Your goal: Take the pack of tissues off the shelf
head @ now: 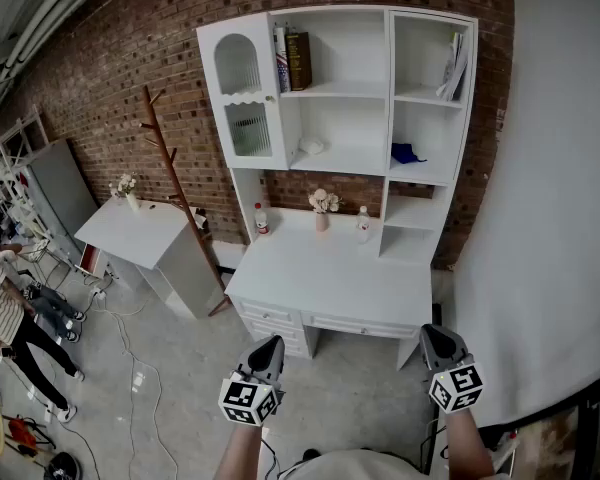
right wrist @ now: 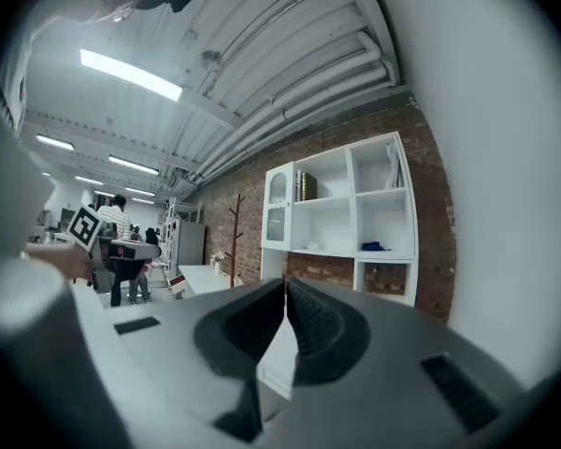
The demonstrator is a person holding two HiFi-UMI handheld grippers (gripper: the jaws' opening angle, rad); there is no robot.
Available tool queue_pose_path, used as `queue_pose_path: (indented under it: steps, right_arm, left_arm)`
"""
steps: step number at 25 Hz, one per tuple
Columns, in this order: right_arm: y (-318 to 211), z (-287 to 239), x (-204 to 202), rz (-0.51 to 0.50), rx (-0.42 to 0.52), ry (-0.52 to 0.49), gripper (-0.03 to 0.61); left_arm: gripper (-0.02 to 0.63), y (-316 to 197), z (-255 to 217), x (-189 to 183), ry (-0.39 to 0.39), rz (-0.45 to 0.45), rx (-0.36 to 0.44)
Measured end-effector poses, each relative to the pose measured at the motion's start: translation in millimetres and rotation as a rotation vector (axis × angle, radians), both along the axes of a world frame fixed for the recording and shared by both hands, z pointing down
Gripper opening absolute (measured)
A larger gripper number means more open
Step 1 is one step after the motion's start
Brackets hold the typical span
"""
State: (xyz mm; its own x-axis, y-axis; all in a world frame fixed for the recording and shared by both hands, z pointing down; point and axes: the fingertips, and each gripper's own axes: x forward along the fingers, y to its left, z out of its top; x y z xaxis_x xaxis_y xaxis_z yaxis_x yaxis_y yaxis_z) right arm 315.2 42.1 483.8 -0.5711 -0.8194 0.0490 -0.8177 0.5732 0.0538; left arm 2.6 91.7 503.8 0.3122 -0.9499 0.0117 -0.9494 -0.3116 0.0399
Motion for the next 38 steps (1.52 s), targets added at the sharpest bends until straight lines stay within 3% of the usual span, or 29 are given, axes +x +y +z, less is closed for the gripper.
queue_pose_path:
  steps: [22, 38]
  right_arm:
    - [8.2, -4.3, -15.0, 0.013, 0.007, -0.010, 0.031]
    - [42.1, 6.1, -56.2, 0.041, -0.023, 0.014, 0.032]
  left_arm:
    - [0.025, 2.4, -0.6, -10.9, 0.009, 0.023, -0.001]
    - [0.025, 27.7, 7.0, -43.7, 0.013, 0.075, -0.016]
